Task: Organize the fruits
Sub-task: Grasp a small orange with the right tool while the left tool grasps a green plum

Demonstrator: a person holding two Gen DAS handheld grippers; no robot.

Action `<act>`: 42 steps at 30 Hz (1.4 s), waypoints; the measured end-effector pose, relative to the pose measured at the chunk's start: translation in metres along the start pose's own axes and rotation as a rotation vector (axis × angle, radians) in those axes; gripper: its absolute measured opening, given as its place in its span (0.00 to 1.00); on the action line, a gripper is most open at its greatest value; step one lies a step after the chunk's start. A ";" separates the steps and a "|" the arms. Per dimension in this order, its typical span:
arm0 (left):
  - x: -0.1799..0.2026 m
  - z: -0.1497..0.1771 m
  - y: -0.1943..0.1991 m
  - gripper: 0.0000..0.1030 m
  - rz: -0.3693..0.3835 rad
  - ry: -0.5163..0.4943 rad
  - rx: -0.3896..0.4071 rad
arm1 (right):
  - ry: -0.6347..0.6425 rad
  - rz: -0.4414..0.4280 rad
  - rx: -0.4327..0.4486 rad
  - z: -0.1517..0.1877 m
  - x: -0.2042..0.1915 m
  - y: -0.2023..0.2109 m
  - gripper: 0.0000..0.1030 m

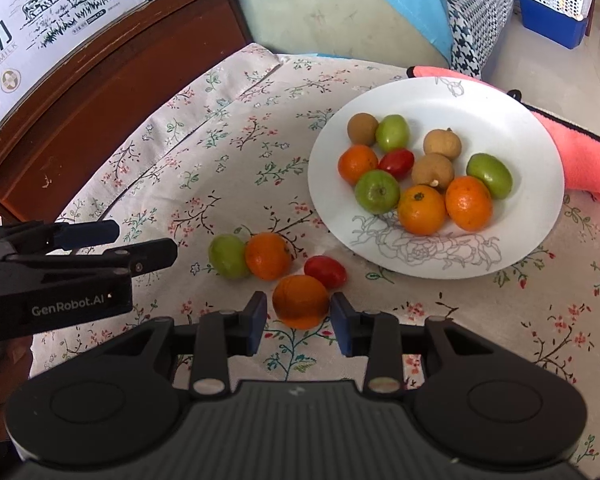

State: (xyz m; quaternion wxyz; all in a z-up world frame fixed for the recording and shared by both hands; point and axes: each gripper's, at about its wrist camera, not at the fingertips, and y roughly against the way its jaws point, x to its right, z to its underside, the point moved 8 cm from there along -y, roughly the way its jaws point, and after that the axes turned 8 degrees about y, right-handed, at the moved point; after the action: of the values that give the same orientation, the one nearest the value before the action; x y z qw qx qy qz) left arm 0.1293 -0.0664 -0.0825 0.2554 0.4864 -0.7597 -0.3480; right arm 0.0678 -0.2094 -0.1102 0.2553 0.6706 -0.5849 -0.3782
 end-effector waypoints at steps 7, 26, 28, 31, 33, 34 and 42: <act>0.014 0.006 -0.006 0.64 0.035 -0.074 -0.003 | -0.010 -0.005 -0.005 0.001 0.001 -0.001 0.30; 0.048 0.016 -0.029 0.63 0.102 -0.216 0.021 | -0.081 -0.016 0.058 -0.015 0.018 0.024 0.30; 0.047 0.015 -0.032 0.63 0.111 -0.206 0.019 | -0.086 -0.016 0.059 -0.015 0.019 0.024 0.30; 0.048 0.013 -0.033 0.62 0.135 -0.194 0.020 | -0.090 -0.014 0.061 -0.016 0.020 0.025 0.30; 0.049 0.014 -0.035 0.62 0.144 -0.192 0.016 | -0.092 -0.011 0.062 -0.016 0.021 0.026 0.30; 0.050 0.014 -0.035 0.61 0.149 -0.192 0.014 | -0.094 -0.011 0.063 -0.016 0.021 0.026 0.30; 0.053 0.014 -0.034 0.36 0.198 -0.175 0.004 | -0.098 -0.008 0.061 -0.016 0.022 0.026 0.30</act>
State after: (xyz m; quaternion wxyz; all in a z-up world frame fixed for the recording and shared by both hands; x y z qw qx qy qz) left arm 0.1169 -0.1209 -0.1150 0.2201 0.3775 -0.8241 -0.3605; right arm 0.0664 -0.2378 -0.0850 0.2045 0.6612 -0.6050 -0.3937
